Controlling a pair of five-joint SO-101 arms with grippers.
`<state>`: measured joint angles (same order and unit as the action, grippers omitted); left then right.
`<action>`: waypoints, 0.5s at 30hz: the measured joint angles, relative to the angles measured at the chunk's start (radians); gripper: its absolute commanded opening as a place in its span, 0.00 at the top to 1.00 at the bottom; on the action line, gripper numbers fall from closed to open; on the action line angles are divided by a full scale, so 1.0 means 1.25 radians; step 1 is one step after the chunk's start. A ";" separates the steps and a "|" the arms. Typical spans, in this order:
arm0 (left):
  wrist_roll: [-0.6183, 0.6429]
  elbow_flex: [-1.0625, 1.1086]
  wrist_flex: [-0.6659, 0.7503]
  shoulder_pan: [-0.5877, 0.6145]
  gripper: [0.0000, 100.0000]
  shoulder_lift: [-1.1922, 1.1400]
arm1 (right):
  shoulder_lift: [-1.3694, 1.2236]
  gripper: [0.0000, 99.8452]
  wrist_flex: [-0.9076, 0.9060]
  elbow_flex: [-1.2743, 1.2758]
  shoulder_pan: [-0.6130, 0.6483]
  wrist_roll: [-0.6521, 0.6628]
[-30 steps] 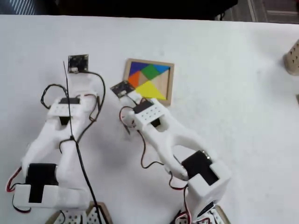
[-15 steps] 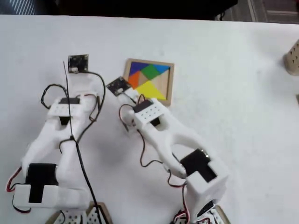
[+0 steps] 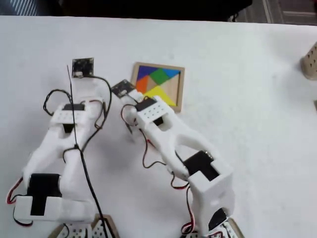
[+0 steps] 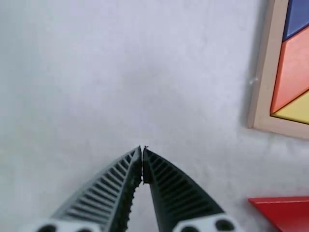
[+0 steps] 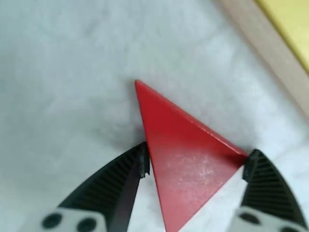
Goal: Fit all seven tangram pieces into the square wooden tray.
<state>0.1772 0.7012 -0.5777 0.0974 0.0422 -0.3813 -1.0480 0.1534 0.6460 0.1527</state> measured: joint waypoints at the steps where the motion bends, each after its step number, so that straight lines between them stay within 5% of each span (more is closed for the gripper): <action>1: 0.000 0.000 0.000 0.000 0.98 0.000 | 0.000 0.84 0.000 0.000 -0.002 0.000; 15: 0.000 0.000 0.000 0.000 0.98 0.000 | 0.001 0.85 -0.001 -0.012 -0.004 0.000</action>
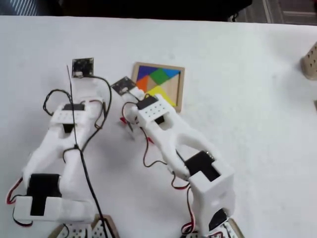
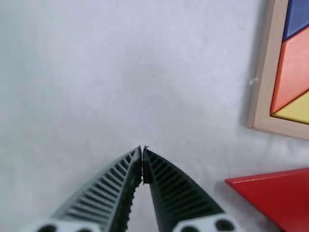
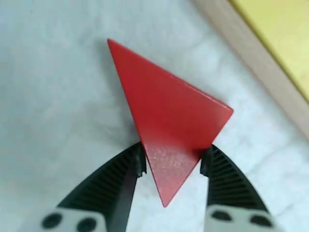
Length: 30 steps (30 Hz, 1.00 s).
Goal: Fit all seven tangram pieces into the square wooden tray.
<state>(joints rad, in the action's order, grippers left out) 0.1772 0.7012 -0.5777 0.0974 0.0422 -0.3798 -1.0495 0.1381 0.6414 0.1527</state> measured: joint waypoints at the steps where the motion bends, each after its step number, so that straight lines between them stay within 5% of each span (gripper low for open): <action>1: 0.000 0.000 0.000 0.000 0.98 0.000 | 0.000 0.85 0.000 0.000 0.000 0.000; 9: 0.000 0.000 0.000 0.000 0.98 0.000 | 0.023 0.68 -0.052 -0.028 0.001 0.000; 30: 0.000 0.000 0.000 0.000 0.98 0.000 | -0.124 0.74 -0.043 -0.207 0.007 0.007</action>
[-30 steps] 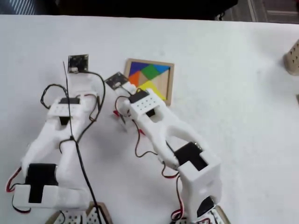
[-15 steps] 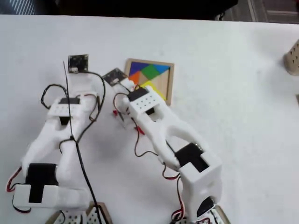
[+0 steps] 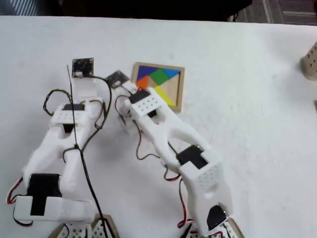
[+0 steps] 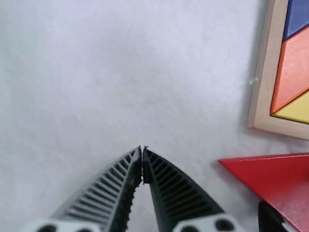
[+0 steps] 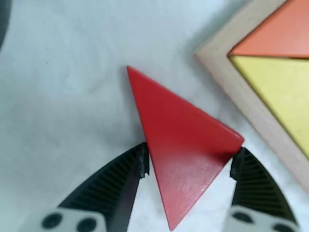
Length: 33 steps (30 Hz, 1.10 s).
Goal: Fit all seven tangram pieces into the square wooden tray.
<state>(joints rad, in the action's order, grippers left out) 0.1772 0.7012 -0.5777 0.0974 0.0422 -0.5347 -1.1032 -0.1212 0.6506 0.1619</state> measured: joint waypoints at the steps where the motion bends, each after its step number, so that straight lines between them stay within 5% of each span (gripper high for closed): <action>1: 0.000 0.000 0.000 0.000 0.98 0.000 | -0.006 0.74 -0.005 -0.009 0.000 0.012; 33: 0.001 0.000 0.014 0.002 0.98 0.000 | -0.172 0.69 -0.096 -0.266 0.032 0.137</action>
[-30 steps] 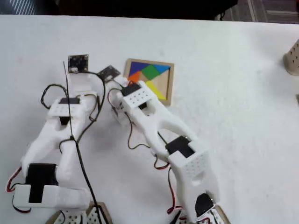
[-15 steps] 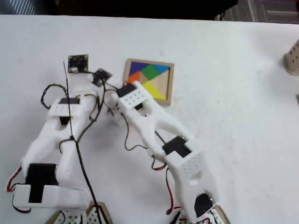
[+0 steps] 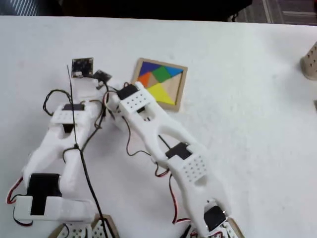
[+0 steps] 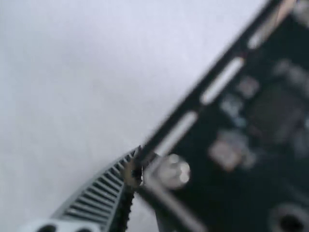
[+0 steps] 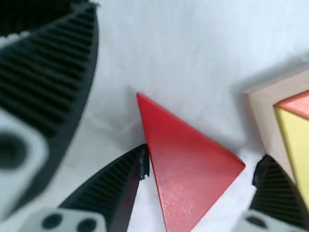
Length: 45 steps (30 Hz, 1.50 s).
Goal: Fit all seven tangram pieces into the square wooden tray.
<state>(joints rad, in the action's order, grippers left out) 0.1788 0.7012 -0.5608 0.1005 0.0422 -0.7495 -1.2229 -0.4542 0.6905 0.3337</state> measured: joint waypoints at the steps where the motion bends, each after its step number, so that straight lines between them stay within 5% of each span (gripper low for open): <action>1: 0.000 0.000 0.004 0.000 0.98 0.000 | -0.006 0.69 -0.011 -0.015 -0.001 0.001; 10: 0.000 0.000 0.009 0.000 0.98 0.000 | -0.026 0.76 -0.052 -0.049 -0.007 0.033; 31: 0.000 0.000 0.011 0.000 0.98 0.000 | -0.021 0.69 -0.179 -0.044 -0.023 -0.060; 45: -0.001 0.000 0.011 0.000 0.98 0.000 | 0.311 0.69 0.009 0.395 -0.065 -0.139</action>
<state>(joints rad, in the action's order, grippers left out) 0.1772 0.7012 -0.5470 0.1005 0.0422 -0.3613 -1.2121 0.0399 0.6091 0.1603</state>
